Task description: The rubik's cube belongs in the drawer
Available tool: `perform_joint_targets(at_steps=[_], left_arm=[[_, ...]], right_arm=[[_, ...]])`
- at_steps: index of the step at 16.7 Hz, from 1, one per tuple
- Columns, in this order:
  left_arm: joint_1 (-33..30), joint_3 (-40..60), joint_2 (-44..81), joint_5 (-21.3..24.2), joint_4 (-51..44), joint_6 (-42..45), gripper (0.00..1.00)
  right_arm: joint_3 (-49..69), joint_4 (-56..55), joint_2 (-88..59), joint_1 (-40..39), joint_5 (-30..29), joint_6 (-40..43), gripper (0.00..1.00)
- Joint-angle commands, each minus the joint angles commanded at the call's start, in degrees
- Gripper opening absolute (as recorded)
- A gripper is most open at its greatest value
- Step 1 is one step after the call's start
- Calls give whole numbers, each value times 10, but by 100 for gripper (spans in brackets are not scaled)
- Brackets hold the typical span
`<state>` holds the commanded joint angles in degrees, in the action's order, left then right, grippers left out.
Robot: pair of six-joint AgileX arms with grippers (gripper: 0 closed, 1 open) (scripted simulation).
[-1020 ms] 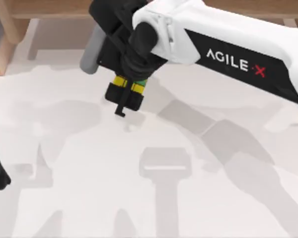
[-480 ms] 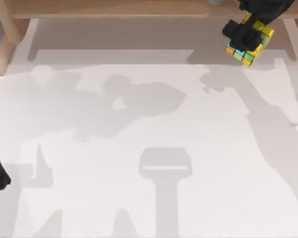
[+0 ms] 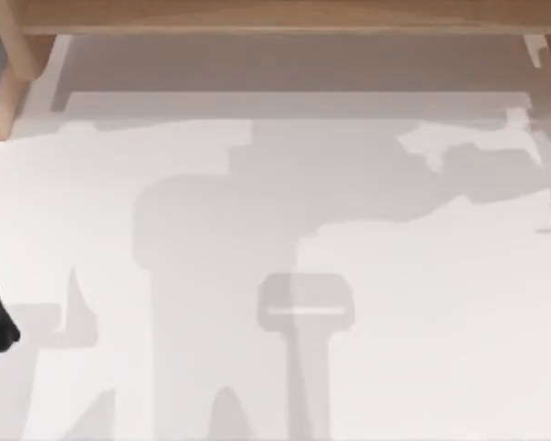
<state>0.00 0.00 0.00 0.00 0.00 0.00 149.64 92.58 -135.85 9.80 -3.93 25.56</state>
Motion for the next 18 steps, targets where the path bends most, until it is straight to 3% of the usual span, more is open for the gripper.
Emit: perform_joint_targets(at_steps=[6,16,18], left_arm=[[0,0,0,0,0,0,100],[0,0,0,0,0,0,100],[0,0,0,0,0,0,100]], right_arm=[[78,8,-145,108,24,-40,0],[96,9,-201,120,38,-52,0],[96,9,-201,120,38,-52,15]])
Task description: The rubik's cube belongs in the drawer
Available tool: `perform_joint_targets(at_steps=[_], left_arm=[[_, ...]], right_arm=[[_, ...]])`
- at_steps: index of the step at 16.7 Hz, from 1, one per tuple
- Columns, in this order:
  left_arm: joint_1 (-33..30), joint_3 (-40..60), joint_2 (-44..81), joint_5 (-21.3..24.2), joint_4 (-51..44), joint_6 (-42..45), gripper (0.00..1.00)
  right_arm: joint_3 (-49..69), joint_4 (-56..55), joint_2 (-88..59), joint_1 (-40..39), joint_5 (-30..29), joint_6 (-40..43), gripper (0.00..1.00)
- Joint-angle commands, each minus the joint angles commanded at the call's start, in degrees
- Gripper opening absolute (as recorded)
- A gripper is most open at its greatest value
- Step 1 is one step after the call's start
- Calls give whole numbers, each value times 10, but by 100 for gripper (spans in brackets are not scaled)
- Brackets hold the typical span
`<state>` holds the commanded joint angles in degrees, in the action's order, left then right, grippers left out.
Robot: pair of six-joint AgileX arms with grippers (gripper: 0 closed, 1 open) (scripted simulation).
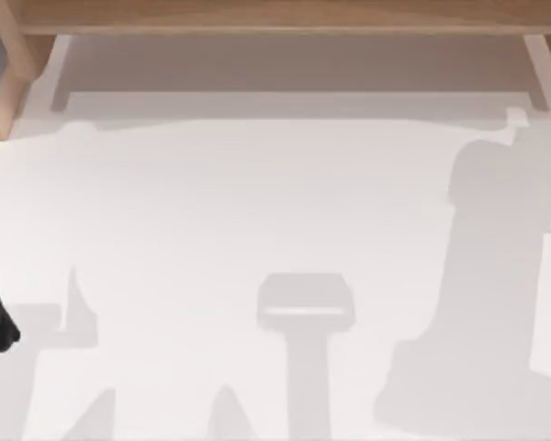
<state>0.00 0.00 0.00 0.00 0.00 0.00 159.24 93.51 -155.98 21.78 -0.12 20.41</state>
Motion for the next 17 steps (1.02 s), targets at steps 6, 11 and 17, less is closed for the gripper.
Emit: perform_joint_targets(at_steps=[6,11,17], left_arm=[[0,0,0,0,0,0,100],[0,0,0,0,0,0,100],[0,0,0,0,0,0,100]], right_arm=[[0,0,0,0,0,0,60],[0,0,0,0,0,0,98],[0,0,0,0,0,0,100]])
